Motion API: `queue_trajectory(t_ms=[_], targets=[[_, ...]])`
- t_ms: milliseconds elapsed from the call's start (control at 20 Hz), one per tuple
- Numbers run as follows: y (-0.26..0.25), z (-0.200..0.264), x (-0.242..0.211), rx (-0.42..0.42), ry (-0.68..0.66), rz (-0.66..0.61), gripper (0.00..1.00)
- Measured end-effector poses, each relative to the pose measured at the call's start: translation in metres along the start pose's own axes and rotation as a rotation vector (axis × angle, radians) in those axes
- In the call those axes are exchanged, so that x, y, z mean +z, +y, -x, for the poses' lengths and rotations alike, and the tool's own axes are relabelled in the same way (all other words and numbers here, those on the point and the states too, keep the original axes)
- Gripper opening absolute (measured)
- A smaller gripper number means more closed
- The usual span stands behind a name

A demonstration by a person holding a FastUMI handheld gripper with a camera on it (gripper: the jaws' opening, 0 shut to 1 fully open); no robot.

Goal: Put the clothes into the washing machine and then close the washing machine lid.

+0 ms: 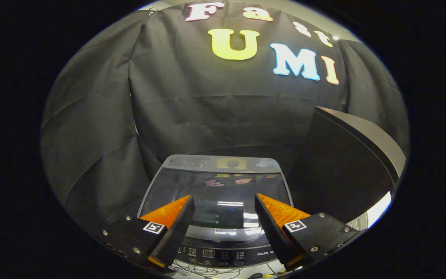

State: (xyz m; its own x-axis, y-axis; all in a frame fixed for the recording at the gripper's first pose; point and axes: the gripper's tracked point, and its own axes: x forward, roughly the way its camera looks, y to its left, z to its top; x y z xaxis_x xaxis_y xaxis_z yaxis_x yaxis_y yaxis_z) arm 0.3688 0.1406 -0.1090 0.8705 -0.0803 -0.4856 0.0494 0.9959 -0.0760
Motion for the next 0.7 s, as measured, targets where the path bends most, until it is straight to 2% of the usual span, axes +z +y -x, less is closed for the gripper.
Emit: queue_trajectory(t_ms=[250, 700], targets=[[-0.029, 0.046, -0.003, -0.015, -0.062, -0.037, 0.96], [-0.115, 0.15, -0.031, -0.01, -0.115, 0.006, 0.96]])
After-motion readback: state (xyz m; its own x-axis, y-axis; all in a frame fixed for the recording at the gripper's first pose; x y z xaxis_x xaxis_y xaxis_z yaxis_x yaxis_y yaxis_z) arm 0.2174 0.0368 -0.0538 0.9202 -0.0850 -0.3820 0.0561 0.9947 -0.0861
